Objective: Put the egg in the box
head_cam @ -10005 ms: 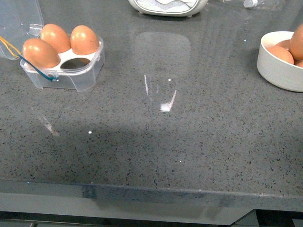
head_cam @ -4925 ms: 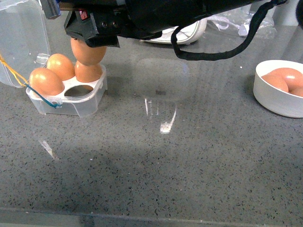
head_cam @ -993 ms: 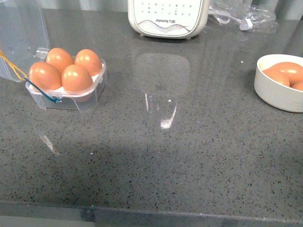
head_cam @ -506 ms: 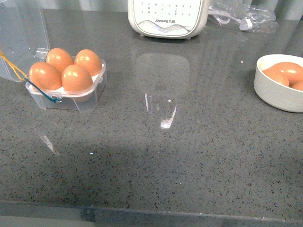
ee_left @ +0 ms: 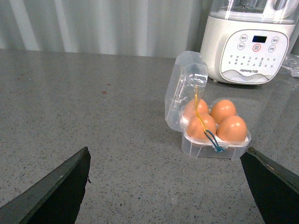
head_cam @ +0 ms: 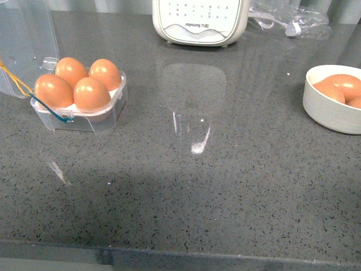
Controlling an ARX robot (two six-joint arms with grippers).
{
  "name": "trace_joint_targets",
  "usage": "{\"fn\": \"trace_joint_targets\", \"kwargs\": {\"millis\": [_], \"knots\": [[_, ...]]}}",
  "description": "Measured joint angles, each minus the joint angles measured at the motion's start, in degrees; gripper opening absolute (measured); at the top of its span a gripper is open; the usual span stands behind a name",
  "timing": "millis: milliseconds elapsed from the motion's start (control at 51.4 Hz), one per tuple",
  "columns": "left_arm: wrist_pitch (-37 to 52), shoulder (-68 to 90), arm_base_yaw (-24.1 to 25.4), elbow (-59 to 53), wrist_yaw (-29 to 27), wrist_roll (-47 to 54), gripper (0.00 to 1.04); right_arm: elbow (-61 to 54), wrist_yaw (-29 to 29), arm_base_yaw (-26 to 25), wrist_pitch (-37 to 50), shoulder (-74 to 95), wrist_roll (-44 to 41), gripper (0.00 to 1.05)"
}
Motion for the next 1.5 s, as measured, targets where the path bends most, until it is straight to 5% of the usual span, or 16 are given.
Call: {"fn": "trace_joint_targets", "kwargs": {"millis": [175,662,779,993,1187,1499], "knots": [[0.0,0.0,0.0,0.0,0.0,0.0,0.98,0.0,0.0,0.0,0.0,0.0,0.1,0.99],[0.0,0.0,0.0,0.0,0.0,0.0,0.98,0.0,0.0,0.0,0.0,0.0,0.0,0.97],[-1.7,6.6,-0.4,1.1,-3.3,-8.8,0.98,0.0,0.0,0.0,0.0,0.0,0.0,0.97],[24.4,32.6,6.4,6.2,0.9,-15.0,0.98,0.0,0.0,0.0,0.0,-0.1,0.0,0.97],[52.1,62.8,8.2,13.7,-2.7,-5.0,0.98,0.0,0.0,0.0,0.0,-0.1,0.0,0.97],[57.7,84.8,6.7,23.5,-11.2,6.1,0.98,0.0,0.0,0.0,0.0,-0.1,0.0,0.97]]}}
